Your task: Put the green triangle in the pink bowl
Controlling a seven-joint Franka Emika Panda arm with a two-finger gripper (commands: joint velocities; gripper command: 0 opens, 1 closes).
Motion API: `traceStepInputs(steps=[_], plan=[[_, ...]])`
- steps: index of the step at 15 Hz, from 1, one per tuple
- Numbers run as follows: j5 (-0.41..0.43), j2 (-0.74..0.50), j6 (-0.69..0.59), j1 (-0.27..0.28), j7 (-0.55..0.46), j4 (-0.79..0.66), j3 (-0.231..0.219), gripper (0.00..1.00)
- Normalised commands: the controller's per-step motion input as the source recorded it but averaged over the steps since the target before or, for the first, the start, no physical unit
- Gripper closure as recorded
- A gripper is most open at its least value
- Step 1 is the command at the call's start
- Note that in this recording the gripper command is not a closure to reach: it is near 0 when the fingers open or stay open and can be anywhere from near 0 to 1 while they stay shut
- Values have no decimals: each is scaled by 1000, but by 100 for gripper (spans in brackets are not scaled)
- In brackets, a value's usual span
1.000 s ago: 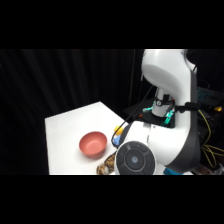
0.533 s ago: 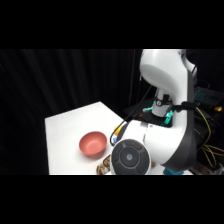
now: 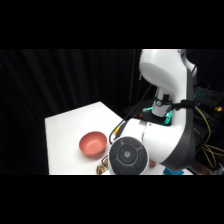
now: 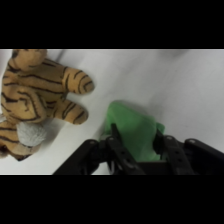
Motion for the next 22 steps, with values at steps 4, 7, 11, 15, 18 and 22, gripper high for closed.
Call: traceStepInputs(steps=[4,7,11,15,18,22], plan=[[48,-439,-52,-34,-31,-288,-34,100],[10,-525,-18,-9,37,-356,-42,100],[-34,-471,48,-48,84,-315,-85,100],[-54,-314,101,-134,116,-227,-116,100],[-38,-249,108,-169,156,-203,-117,100],[-38,-205,102,-132,193,-202,-106,100]])
